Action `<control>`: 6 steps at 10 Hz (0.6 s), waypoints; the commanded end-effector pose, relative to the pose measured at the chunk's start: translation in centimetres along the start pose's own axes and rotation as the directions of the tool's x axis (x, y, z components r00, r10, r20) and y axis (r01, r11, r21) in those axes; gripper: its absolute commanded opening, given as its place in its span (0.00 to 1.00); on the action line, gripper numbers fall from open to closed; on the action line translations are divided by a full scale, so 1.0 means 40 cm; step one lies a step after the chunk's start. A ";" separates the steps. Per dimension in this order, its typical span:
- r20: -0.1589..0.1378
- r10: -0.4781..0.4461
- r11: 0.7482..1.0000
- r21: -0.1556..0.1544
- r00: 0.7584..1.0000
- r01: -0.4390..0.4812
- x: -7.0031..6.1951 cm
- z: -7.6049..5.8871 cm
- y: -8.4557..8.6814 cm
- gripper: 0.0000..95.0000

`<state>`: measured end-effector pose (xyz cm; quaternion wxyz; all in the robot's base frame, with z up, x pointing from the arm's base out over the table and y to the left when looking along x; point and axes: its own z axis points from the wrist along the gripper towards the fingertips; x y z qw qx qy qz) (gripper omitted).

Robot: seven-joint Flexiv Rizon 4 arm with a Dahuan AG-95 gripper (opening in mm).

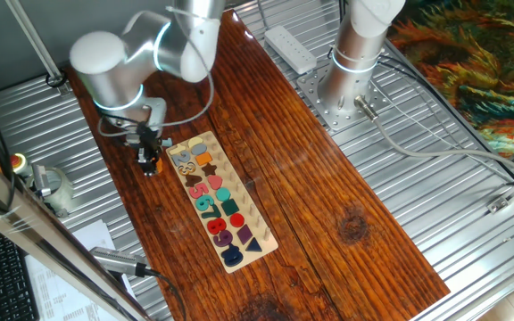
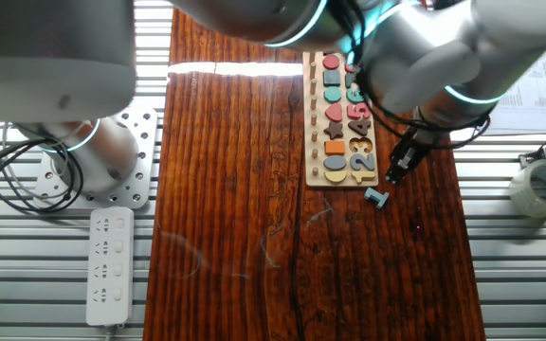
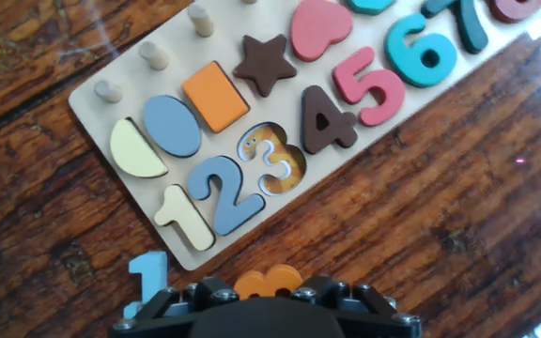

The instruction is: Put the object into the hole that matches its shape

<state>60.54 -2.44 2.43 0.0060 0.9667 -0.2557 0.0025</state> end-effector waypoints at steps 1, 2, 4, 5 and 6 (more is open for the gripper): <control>-0.040 0.005 1.000 0.024 0.999 -0.004 0.004 0.019 0.001 0.60; -0.042 0.005 1.000 0.025 0.999 -0.003 0.004 0.022 0.000 0.60; -0.042 0.007 1.000 0.028 0.999 -0.006 0.005 0.026 0.000 0.60; -0.043 0.004 1.000 0.029 0.999 -0.003 0.007 0.026 -0.002 0.60; -0.045 -0.007 1.000 0.029 0.999 0.008 0.011 0.026 -0.005 0.60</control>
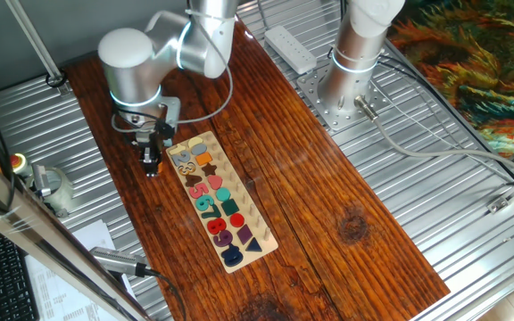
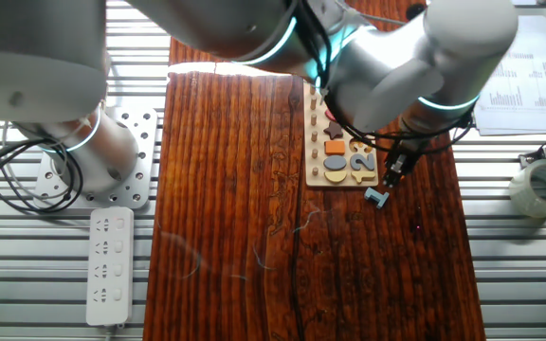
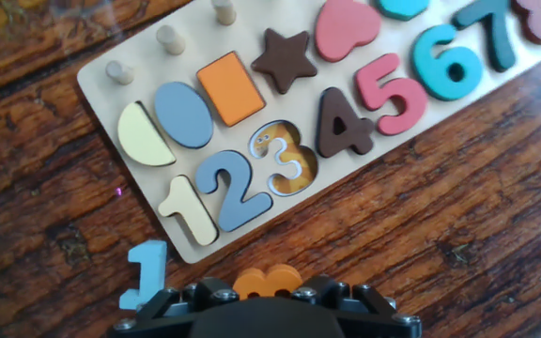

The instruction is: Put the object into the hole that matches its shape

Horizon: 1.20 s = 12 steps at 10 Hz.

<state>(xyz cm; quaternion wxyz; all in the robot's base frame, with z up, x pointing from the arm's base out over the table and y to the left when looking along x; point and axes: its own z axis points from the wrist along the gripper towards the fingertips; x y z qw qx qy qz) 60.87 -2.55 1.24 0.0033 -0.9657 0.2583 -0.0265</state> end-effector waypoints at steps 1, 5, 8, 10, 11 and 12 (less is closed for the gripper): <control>-0.001 -0.020 1.000 0.000 1.000 0.020 0.006 -0.002 -0.007 0.60; 0.014 -0.041 0.999 0.012 0.999 0.041 0.008 0.007 -0.009 0.60; 0.038 -0.050 0.999 0.010 0.998 0.049 0.008 0.008 -0.008 0.60; 0.039 -0.050 0.999 0.012 0.998 0.049 0.007 0.008 -0.008 0.40; 0.039 -0.052 0.999 0.012 0.998 0.051 0.007 0.008 -0.008 0.40; 0.041 -0.051 0.999 0.011 0.998 0.050 0.007 0.008 -0.008 0.40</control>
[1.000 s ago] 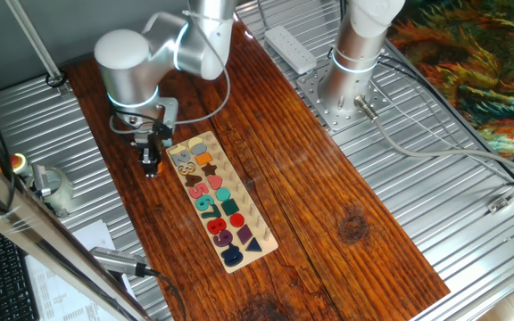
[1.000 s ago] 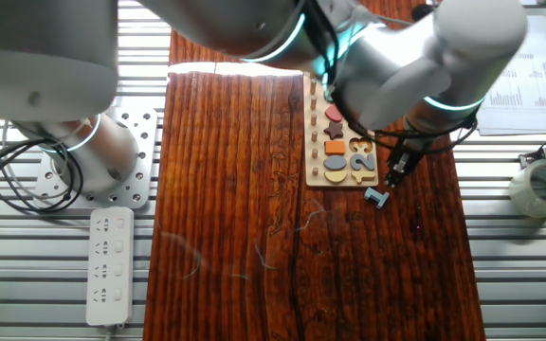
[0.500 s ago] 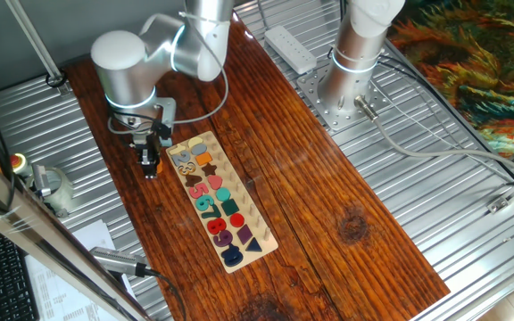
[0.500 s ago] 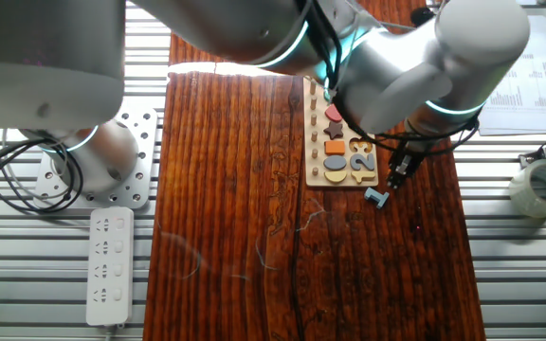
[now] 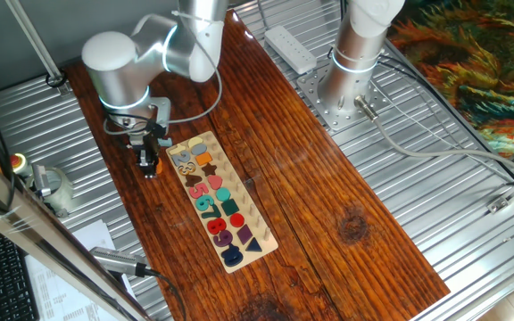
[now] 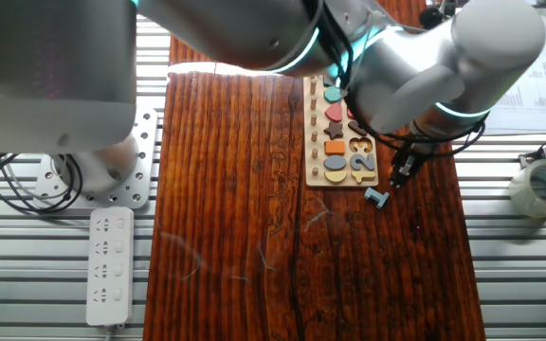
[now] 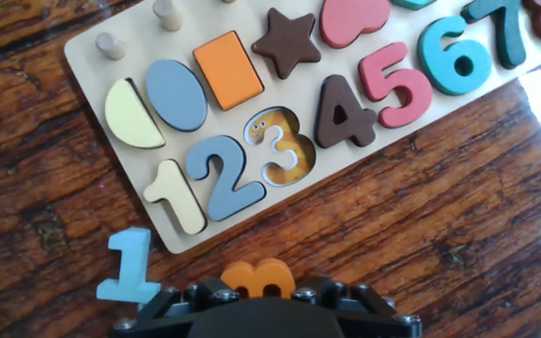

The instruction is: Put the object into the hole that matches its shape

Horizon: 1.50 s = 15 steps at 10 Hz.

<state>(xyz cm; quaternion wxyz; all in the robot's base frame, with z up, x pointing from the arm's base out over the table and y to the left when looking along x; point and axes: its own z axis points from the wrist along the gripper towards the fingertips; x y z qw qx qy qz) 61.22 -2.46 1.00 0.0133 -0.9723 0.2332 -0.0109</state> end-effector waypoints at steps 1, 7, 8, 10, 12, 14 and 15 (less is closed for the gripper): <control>0.006 0.002 1.000 -0.003 1.000 -0.002 0.001 0.002 -0.001 0.40; 0.026 0.205 0.978 -0.055 0.979 -0.203 -0.009 -0.066 -0.007 0.00; 0.027 0.249 0.967 -0.058 0.968 -0.247 -0.024 -0.078 -0.012 0.00; 0.030 0.297 0.954 -0.055 0.955 -0.295 -0.051 -0.102 -0.038 0.00; 0.028 0.349 0.936 -0.058 0.937 -0.347 -0.077 -0.112 -0.057 0.00; 0.017 0.425 0.904 -0.051 0.905 -0.423 -0.133 -0.102 -0.056 0.00; 0.016 0.446 0.894 -0.051 0.895 -0.445 -0.148 -0.101 -0.051 0.00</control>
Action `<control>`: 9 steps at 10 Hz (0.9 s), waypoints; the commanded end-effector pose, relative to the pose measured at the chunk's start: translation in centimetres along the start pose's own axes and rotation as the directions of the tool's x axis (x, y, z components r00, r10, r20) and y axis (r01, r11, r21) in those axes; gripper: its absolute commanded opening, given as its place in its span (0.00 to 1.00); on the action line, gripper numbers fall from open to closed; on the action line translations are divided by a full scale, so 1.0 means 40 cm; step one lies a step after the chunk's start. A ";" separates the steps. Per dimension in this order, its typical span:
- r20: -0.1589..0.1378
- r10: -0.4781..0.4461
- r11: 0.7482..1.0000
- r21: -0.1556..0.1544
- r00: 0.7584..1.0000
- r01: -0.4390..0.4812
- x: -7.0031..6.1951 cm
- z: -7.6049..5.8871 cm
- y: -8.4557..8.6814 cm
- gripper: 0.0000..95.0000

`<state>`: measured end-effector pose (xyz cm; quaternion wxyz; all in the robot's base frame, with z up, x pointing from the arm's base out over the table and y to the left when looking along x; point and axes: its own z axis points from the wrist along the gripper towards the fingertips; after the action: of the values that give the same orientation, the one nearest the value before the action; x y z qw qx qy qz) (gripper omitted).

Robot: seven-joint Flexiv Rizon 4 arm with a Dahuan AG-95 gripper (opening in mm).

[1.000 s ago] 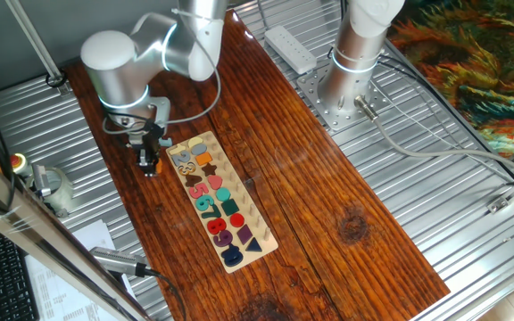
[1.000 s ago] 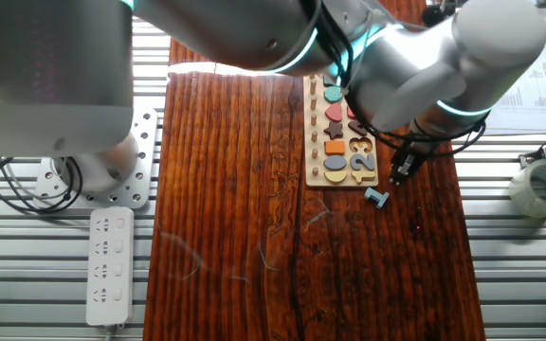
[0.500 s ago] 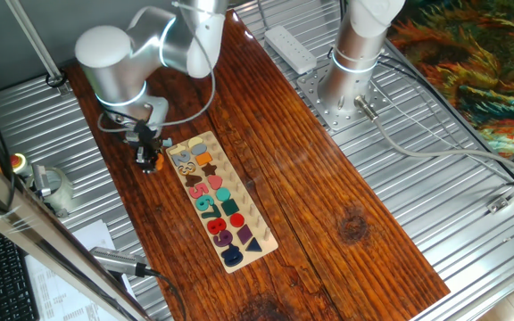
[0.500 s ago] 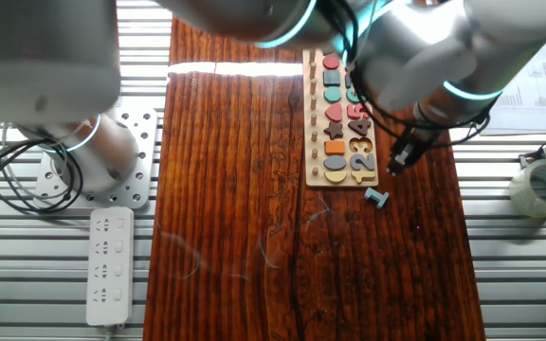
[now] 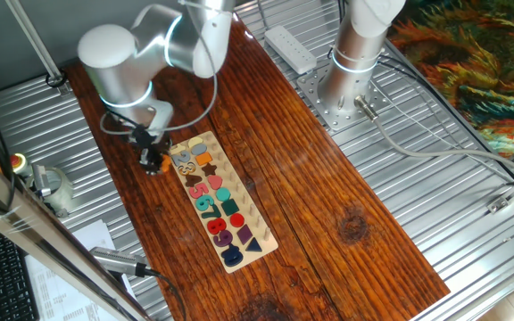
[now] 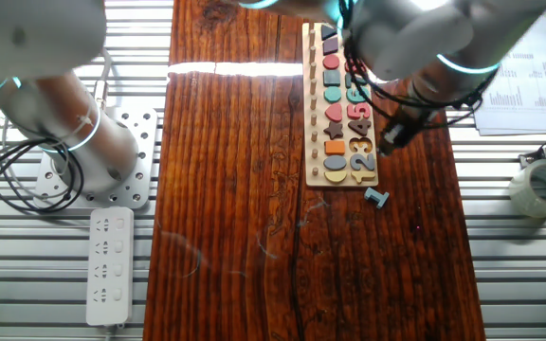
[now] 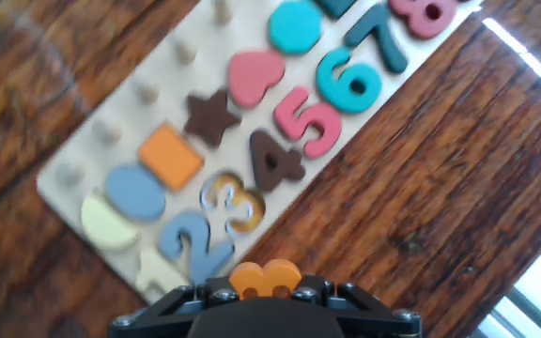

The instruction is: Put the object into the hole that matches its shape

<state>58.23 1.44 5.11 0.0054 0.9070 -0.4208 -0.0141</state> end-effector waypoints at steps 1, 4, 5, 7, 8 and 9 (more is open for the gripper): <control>-0.002 0.084 0.996 0.005 0.996 -0.084 -0.042 0.004 0.031 0.00; -0.027 0.172 0.985 0.035 0.985 -0.171 -0.070 0.014 0.057 0.00; -0.031 0.207 0.978 0.039 0.978 -0.206 -0.073 0.016 0.057 0.00; -0.032 0.231 0.972 0.045 0.972 -0.229 -0.083 0.023 0.045 0.00; -0.043 0.234 0.971 0.053 0.971 -0.231 -0.089 0.028 0.046 0.00; -0.048 0.234 0.971 0.060 0.971 -0.231 -0.093 0.031 0.050 0.00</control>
<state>54.31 3.06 4.04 -0.0049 0.8505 -0.5256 0.0206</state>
